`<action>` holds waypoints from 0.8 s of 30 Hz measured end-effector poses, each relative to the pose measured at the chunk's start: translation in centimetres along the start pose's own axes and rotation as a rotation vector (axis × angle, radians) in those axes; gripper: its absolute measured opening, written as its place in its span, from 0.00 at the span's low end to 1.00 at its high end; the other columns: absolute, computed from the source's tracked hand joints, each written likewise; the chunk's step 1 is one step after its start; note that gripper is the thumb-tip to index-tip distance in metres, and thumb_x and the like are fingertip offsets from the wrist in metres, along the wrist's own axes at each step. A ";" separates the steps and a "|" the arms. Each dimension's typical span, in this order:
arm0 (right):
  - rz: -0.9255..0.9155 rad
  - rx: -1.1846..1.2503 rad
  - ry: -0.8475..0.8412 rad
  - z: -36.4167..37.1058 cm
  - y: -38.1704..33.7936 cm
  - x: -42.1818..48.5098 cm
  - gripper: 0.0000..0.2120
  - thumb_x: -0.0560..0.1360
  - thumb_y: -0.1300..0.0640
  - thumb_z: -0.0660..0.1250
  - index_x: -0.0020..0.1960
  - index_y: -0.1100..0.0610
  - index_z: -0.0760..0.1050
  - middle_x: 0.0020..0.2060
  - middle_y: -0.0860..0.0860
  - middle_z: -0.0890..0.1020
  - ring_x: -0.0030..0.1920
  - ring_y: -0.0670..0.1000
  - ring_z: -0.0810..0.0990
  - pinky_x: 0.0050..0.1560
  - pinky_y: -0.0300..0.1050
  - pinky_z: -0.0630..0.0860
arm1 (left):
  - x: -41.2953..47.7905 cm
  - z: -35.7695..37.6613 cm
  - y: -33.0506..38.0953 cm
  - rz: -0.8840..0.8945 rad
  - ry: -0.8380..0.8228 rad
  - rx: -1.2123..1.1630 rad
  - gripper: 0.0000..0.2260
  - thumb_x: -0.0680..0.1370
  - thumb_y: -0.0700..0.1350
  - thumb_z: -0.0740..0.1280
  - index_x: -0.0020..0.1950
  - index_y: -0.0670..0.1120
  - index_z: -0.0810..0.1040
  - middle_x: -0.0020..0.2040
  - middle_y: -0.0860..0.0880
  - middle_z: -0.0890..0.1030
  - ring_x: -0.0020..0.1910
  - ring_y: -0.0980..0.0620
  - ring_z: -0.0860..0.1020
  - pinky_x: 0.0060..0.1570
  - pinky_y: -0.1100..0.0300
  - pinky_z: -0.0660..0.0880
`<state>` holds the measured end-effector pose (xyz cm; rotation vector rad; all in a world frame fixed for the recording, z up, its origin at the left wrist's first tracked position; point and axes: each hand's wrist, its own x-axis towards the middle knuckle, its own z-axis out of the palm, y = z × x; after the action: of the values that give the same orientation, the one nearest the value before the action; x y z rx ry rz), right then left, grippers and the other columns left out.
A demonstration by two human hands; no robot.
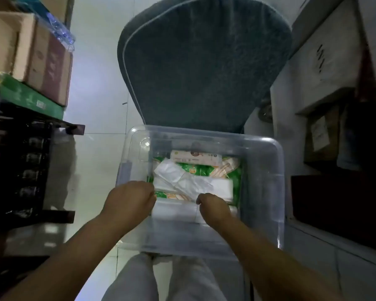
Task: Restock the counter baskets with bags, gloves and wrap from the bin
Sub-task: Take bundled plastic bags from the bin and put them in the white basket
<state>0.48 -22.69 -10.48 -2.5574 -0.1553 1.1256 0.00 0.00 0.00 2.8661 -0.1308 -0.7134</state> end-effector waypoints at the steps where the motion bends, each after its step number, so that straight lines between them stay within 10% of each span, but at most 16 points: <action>1: -0.005 0.003 -0.036 0.7 0.1 0.8 0.16 0.75 0.65 0.57 0.60 0.54 0.74 0.59 0.54 0.78 0.58 0.55 0.76 0.55 0.46 0.72 | 0.6 0.6 0.1 -0.001 -0.018 0.000 0.10 0.77 0.49 0.59 0.44 0.48 0.78 0.41 0.50 0.81 0.39 0.50 0.77 0.33 0.60 0.67; 9: -0.151 -0.346 0.066 4.6 1.8 3.1 0.24 0.72 0.61 0.65 0.67 0.55 0.66 0.68 0.58 0.66 0.66 0.60 0.64 0.64 0.54 0.63 | 2.4 3.8 -0.9 -0.031 -0.007 -0.057 0.07 0.76 0.50 0.62 0.46 0.50 0.79 0.41 0.51 0.82 0.38 0.51 0.77 0.32 0.61 0.67; 19: -0.135 -0.295 -0.056 4.4 2.9 2.7 0.15 0.74 0.56 0.63 0.60 0.57 0.70 0.56 0.57 0.79 0.56 0.59 0.76 0.54 0.49 0.70 | 2.9 5.2 -1.3 -0.016 -0.037 -0.051 0.06 0.76 0.50 0.64 0.50 0.51 0.78 0.45 0.51 0.82 0.41 0.51 0.78 0.34 0.61 0.69; 24: -0.183 -0.190 0.188 1.0 0.8 -0.1 0.12 0.70 0.52 0.68 0.52 0.55 0.75 0.44 0.56 0.84 0.44 0.59 0.80 0.43 0.45 0.72 | 3.2 4.9 -0.3 0.110 -0.059 0.032 0.16 0.64 0.45 0.76 0.50 0.47 0.81 0.44 0.47 0.83 0.41 0.48 0.79 0.38 0.58 0.77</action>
<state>-0.35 -23.24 -11.33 -2.7313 -0.4587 0.8339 0.55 -0.84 -5.76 2.8426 -0.3088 -0.7809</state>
